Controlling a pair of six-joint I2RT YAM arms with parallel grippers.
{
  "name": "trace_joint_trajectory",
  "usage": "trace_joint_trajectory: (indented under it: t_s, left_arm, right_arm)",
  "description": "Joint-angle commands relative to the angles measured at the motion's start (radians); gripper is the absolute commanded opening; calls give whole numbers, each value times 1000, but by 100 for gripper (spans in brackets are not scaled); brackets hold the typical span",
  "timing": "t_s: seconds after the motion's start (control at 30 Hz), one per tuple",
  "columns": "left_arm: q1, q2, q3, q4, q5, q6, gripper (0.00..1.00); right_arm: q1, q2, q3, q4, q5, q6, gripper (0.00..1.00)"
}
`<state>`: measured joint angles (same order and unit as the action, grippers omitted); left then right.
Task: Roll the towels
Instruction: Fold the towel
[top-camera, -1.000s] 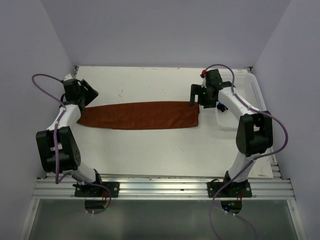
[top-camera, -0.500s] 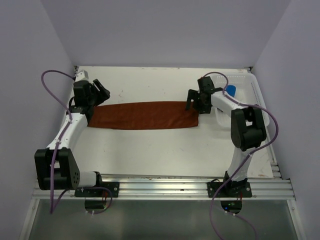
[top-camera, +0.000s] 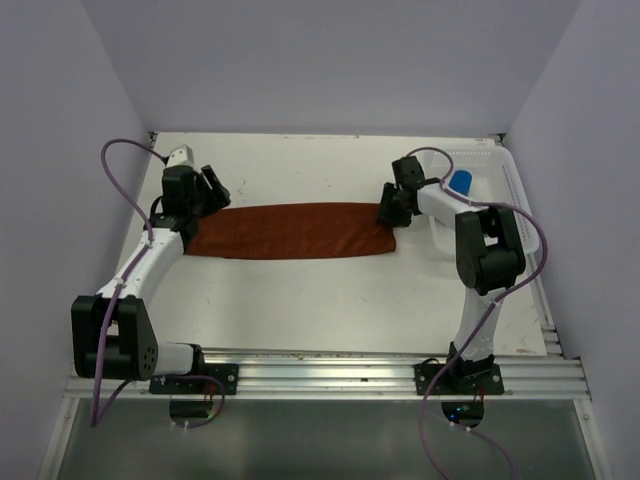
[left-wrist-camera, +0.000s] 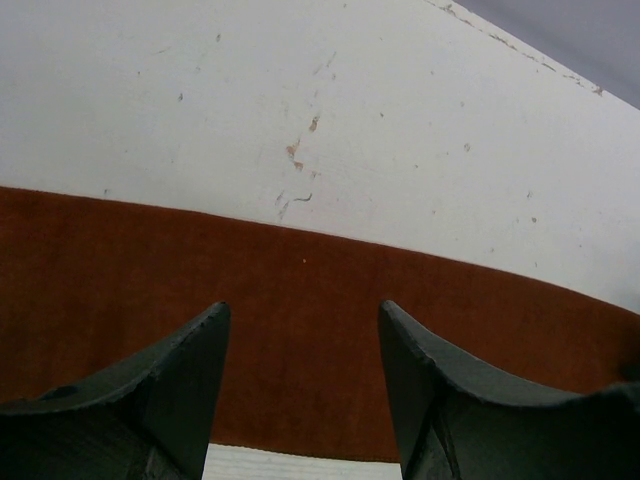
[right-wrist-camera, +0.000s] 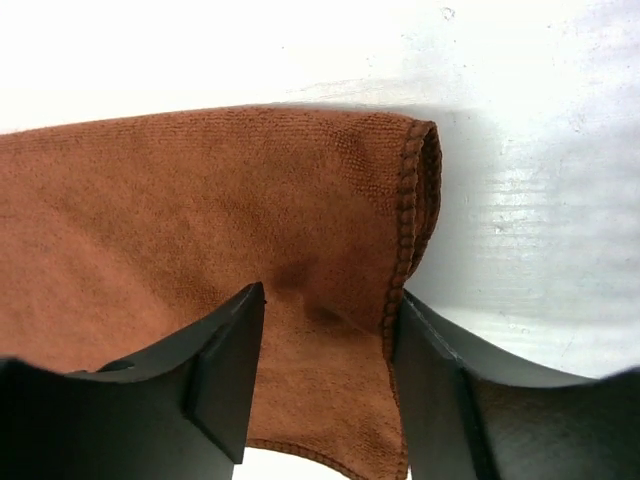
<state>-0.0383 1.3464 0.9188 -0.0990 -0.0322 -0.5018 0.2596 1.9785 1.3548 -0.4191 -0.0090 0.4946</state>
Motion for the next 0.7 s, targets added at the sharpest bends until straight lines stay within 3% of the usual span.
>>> trace_joint_trajectory:
  t_s: [0.0, 0.07, 0.1, 0.27, 0.67]
  left_arm:
    - [-15, -12, 15, -5, -34, 37, 64]
    - [-17, -18, 14, -7, -38, 39, 64]
    - [-20, -23, 14, -7, -44, 42, 64]
    - [-21, -36, 18, -11, -52, 48, 64]
    - [-43, -93, 9, -33, -46, 51, 64]
  right_arm:
    - [-3, 3, -5, 33, -16, 4, 42]
    - [-5, -4, -9, 28, -19, 2, 33]
    - [-5, -10, -19, 23, -20, -2, 21]
    - [-20, -98, -55, -9, -8, -30, 1]
    - [-69, -314, -34, -158, 7, -151, 0]
